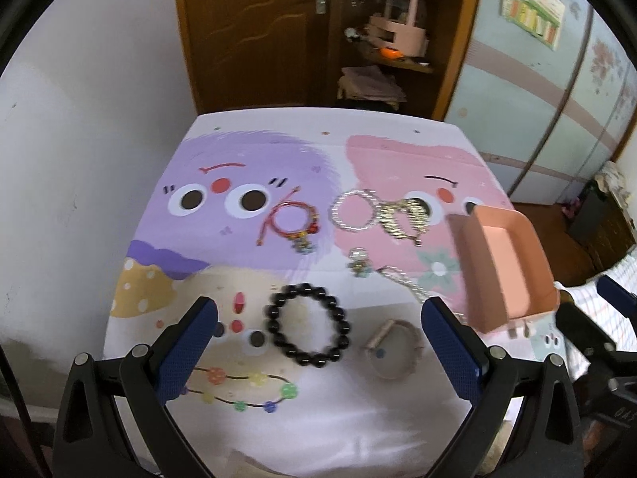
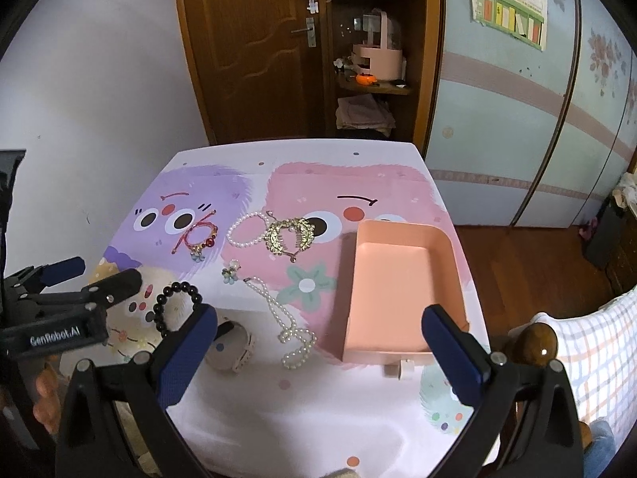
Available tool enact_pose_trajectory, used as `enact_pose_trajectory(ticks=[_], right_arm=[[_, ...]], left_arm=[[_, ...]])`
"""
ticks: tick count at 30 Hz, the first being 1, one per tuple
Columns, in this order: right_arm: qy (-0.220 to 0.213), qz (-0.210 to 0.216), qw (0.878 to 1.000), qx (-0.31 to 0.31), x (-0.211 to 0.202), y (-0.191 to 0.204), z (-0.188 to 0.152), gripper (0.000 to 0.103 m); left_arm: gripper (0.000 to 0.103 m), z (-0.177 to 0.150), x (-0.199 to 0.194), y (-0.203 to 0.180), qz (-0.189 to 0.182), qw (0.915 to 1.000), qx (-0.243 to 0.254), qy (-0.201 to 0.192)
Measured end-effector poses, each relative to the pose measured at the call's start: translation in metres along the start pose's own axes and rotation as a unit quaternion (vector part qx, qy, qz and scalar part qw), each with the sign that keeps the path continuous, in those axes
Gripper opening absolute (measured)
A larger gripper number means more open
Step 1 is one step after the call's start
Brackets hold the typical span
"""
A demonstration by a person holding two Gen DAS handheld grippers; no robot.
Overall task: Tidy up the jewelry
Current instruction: 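Grasp the black bead bracelet with the left gripper while the right grasps the silver bangle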
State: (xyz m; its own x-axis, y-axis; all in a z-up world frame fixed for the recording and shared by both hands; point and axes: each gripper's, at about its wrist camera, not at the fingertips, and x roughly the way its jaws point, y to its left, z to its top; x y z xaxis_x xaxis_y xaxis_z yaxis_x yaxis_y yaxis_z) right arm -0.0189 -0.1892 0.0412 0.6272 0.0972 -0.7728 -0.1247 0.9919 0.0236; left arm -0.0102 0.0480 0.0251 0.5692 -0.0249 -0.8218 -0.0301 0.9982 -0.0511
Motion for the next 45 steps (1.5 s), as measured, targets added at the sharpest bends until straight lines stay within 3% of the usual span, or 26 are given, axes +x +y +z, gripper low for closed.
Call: enact_pose_trajectory(ticks=[8,13,16,23,27,41,45], right_arm=[[0.026,0.017,0.999,-0.006,0.016,0.004,-0.001,0.103],[0.036,0.019,0.998,-0.042,0.025,0.021,-0.006,0.101],[0.051,0.027,0.996,-0.067,0.034,0.033,-0.01,0.094],[0.086,0.048,0.989,-0.112,0.055,0.057,-0.018,0.084],[0.108,0.062,0.983,-0.134,0.069,0.068,-0.02,0.072],[0.225,0.114,0.963,-0.092,0.145,0.067,-0.022,0.034],[0.236,0.117,0.96,-0.098,0.152,0.068,-0.024,0.031]], left_arm=[[0.1,-0.014,0.031,0.042,0.01,0.9981,-0.032,0.051],[0.091,-0.029,0.055,0.054,0.008,0.9955,-0.037,0.087],[0.086,-0.036,0.066,0.057,0.003,0.9938,-0.039,0.104],[0.062,-0.042,0.094,0.057,-0.012,0.9889,-0.042,0.142],[0.049,-0.044,0.11,0.053,-0.019,0.9858,-0.042,0.162],[0.047,-0.032,0.139,0.051,-0.023,0.9816,-0.05,0.183],[0.047,-0.027,0.144,0.044,-0.009,0.9822,-0.037,0.184]])
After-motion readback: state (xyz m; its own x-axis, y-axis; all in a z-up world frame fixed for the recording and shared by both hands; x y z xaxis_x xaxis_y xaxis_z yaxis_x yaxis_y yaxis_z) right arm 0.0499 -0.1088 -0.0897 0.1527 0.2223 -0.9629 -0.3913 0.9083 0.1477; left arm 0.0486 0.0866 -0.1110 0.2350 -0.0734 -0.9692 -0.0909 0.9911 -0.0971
